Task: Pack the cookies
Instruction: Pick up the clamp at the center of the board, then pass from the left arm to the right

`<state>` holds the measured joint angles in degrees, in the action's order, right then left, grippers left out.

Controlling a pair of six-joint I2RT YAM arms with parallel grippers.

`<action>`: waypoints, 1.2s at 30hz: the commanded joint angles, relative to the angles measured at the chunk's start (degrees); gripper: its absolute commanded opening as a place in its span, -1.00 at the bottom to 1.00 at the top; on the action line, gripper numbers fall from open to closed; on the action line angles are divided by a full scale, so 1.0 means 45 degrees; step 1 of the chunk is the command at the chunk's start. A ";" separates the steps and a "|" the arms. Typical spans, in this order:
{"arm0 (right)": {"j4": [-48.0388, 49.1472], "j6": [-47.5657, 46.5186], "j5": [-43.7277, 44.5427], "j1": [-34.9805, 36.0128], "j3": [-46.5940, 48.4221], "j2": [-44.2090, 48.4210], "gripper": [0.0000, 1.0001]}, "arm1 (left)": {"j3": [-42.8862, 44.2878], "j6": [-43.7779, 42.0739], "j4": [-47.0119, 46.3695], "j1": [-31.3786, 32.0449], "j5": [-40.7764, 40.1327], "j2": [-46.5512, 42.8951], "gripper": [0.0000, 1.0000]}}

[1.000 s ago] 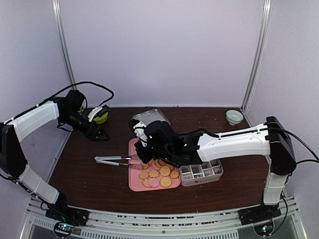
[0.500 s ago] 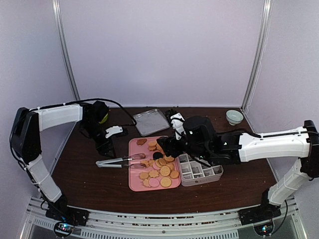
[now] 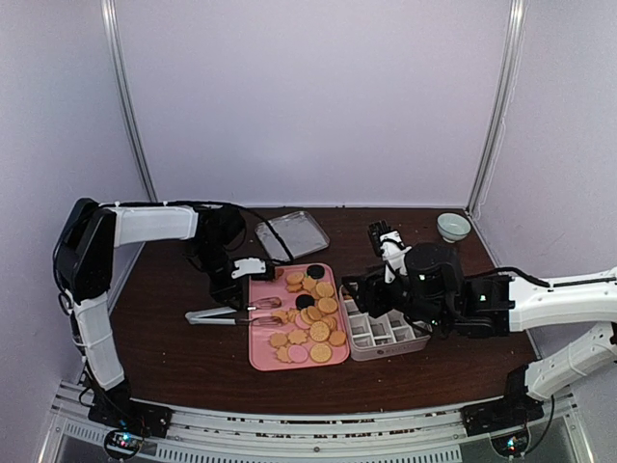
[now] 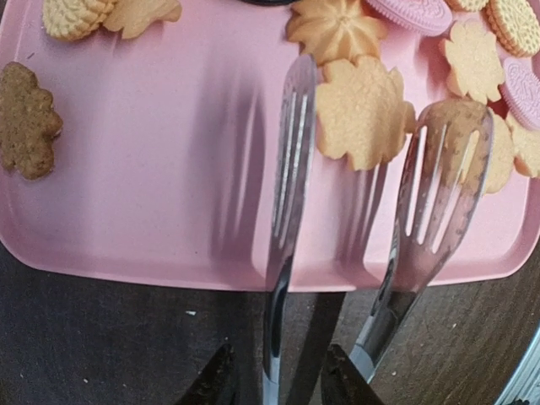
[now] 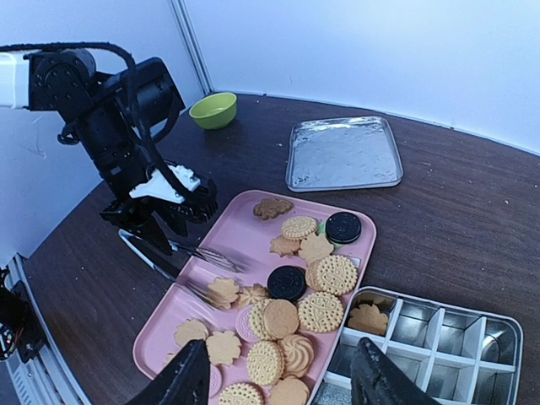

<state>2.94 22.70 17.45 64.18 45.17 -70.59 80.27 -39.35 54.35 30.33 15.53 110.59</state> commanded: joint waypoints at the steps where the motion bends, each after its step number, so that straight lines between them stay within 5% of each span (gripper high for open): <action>1: -0.0145 0.0267 0.0410 0.0005 -0.0001 0.0482 0.14 | 0.0114 -0.0409 -0.0351 0.0210 -0.0489 0.0280 -0.33; 11: -0.0398 0.0170 0.0443 0.0000 0.0337 0.0665 0.06 | -0.0172 -0.0243 -0.0866 0.0399 -0.0741 0.0223 -0.97; 21: 0.0160 0.0345 0.0143 -0.0016 0.0374 0.0693 0.08 | -0.0572 -0.0054 -0.0501 0.0421 0.0087 -0.1301 -1.00; 29: 0.1129 0.0716 -0.1129 -0.0474 0.0881 0.0837 0.29 | 0.3309 0.2090 0.2594 0.0380 0.4758 -0.2936 -1.00; 36: 0.2327 0.0937 -0.3150 -0.0754 0.2512 -0.0242 0.36 | 0.4490 0.5773 0.1127 0.0402 0.8455 -0.4172 -1.00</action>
<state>7.90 25.93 9.91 61.19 51.31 -69.06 100.47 -24.58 61.10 31.88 40.77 94.15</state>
